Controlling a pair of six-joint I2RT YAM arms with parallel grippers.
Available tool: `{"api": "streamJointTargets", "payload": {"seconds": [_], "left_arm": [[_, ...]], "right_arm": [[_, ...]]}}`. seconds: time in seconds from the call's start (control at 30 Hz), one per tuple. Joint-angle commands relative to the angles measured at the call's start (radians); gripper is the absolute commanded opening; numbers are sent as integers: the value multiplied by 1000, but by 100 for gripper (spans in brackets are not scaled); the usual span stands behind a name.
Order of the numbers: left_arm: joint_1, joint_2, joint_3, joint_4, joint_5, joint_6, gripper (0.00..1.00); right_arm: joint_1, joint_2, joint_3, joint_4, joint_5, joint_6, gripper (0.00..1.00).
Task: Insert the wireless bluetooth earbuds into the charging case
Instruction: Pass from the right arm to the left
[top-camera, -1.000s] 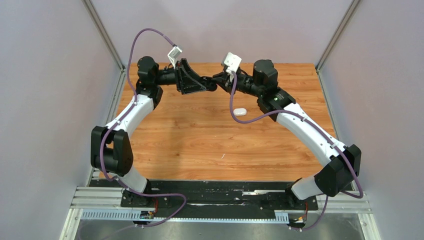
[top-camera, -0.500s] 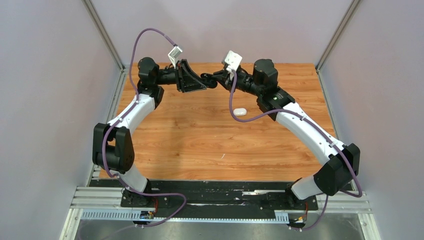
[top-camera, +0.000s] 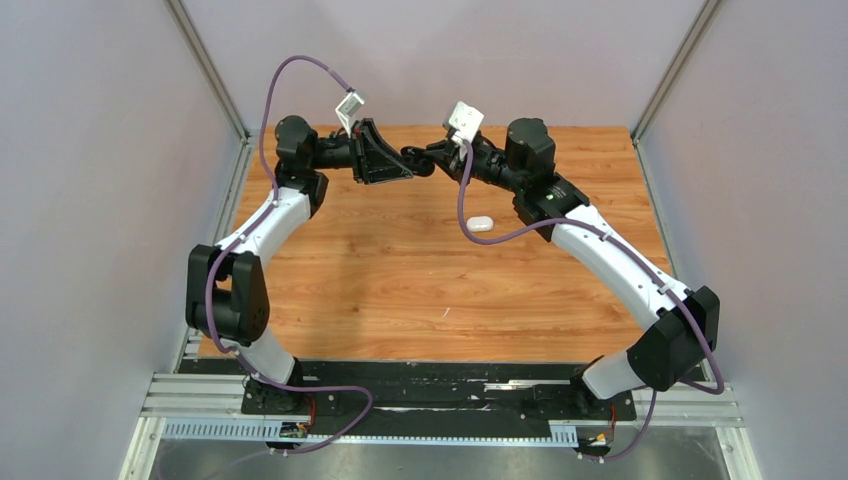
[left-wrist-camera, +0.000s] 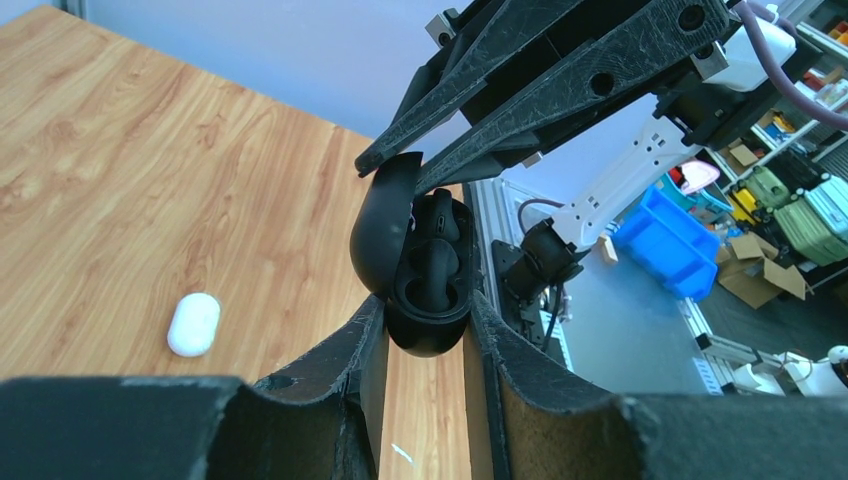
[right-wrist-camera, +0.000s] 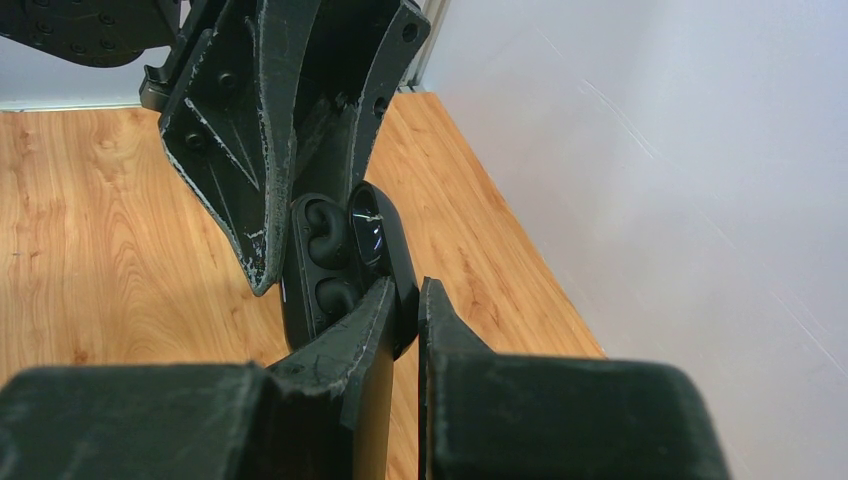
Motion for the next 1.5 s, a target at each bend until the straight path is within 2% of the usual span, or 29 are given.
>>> {"api": "streamJointTargets", "payload": {"seconds": [0.0,0.03,0.07,0.17,0.2,0.27,0.57,0.67,0.73,1.0,1.1,1.33,1.47], "left_arm": [[-5,12,26,61,2,-12,5],[-4,14,26,64,3,-15,3],[-5,18,29,64,4,-25,6],[-4,24,38,41,-13,-44,41],[-4,26,42,37,-15,-46,43],[-4,34,50,38,-14,-52,43],[-4,43,58,50,-13,-61,29],[-4,43,58,52,-33,-65,45],[-4,46,62,58,-35,-70,48],[-4,59,72,64,-30,-83,48],[-4,57,74,64,-31,-87,55],[-4,63,79,49,-32,-90,57],[-4,69,85,38,-35,-94,62]], "right_arm": [[17,1,19,48,-17,1,0],[17,1,20,47,-17,0,0],[17,0,21,48,-18,-3,0],[25,0,22,49,-15,-22,0],[27,1,23,50,-13,-24,0],[27,4,26,52,-9,-23,0],[26,0,15,56,-5,-26,0],[29,-3,5,54,-6,-31,0],[29,-6,3,54,-2,-29,0],[30,-1,10,54,4,-33,0],[29,2,8,54,7,-34,0],[30,4,8,55,15,-35,0],[30,4,5,59,21,-34,0]]}}
